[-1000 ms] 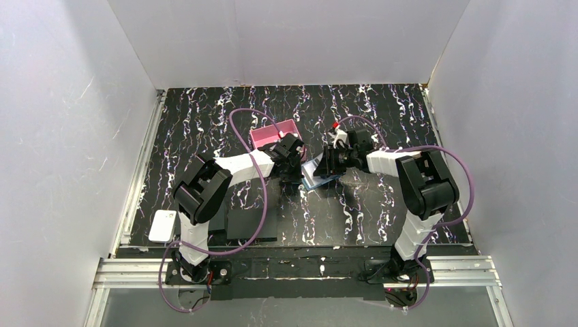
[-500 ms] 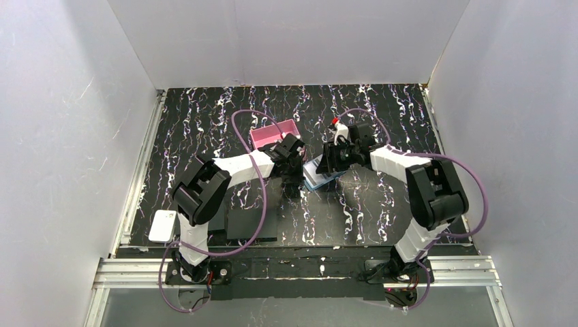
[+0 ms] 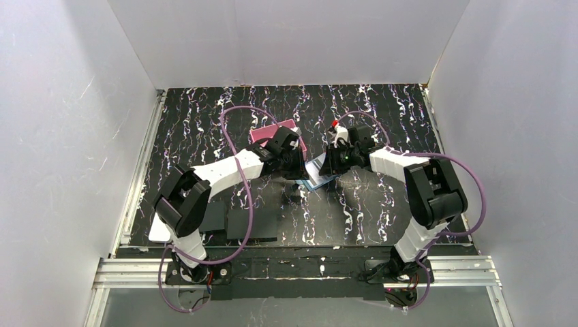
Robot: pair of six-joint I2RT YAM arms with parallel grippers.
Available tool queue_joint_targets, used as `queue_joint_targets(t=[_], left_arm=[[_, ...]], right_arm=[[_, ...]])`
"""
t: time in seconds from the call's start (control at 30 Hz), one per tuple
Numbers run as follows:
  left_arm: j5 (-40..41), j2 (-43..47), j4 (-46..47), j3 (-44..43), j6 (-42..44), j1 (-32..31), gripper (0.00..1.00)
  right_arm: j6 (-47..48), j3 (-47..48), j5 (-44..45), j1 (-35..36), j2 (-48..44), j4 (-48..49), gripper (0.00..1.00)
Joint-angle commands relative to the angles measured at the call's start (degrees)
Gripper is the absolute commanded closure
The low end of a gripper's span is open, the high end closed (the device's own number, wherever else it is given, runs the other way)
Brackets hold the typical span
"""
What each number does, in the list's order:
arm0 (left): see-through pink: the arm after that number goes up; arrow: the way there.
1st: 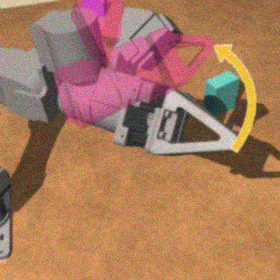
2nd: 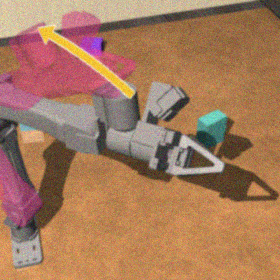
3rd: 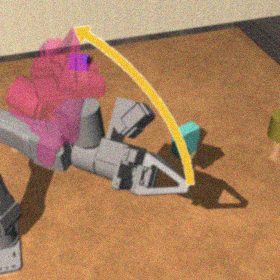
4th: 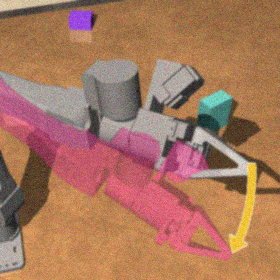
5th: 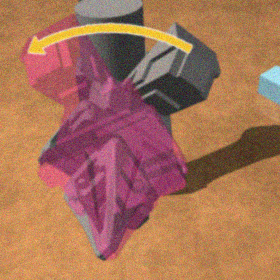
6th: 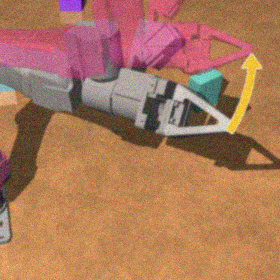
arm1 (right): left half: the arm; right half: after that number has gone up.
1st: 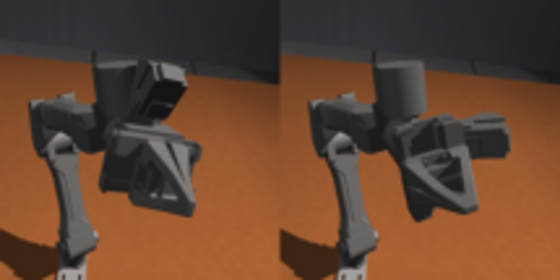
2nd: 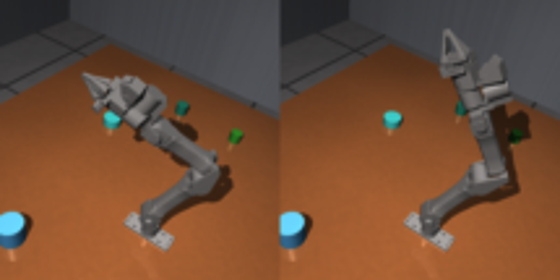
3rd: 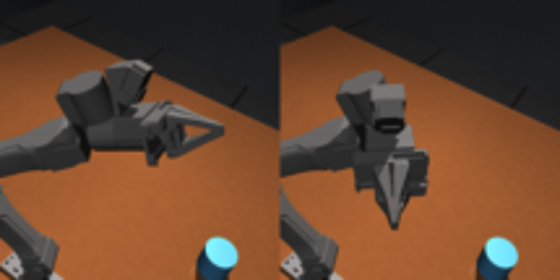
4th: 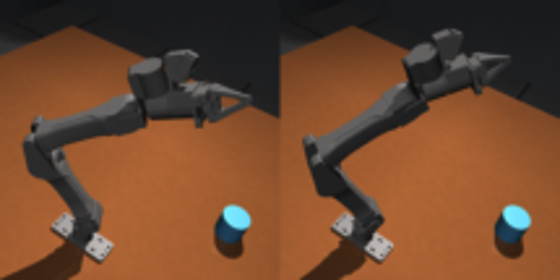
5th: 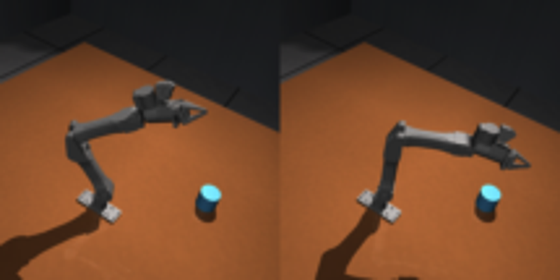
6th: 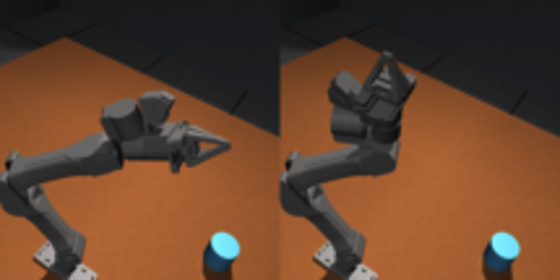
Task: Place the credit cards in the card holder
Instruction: Insert the credit card into the card holder.
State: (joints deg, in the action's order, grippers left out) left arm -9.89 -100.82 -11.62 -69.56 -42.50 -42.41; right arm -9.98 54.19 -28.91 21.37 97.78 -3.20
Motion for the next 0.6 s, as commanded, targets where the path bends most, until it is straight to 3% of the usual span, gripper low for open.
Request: queue_joint_targets(t=[0.0, 0.57], left_arm=[[-2.4, -0.5, 1.6, 0.5, -2.1, 0.8, 0.9], [0.3, -4.8, 0.0, -1.3, -3.5, 0.9, 0.68]], right_arm=[[-1.0, -0.6, -0.7, 0.0, 1.6, 2.7, 0.72], [-1.2, -1.7, 0.7, 0.0, 6.8, 5.2, 0.84]])
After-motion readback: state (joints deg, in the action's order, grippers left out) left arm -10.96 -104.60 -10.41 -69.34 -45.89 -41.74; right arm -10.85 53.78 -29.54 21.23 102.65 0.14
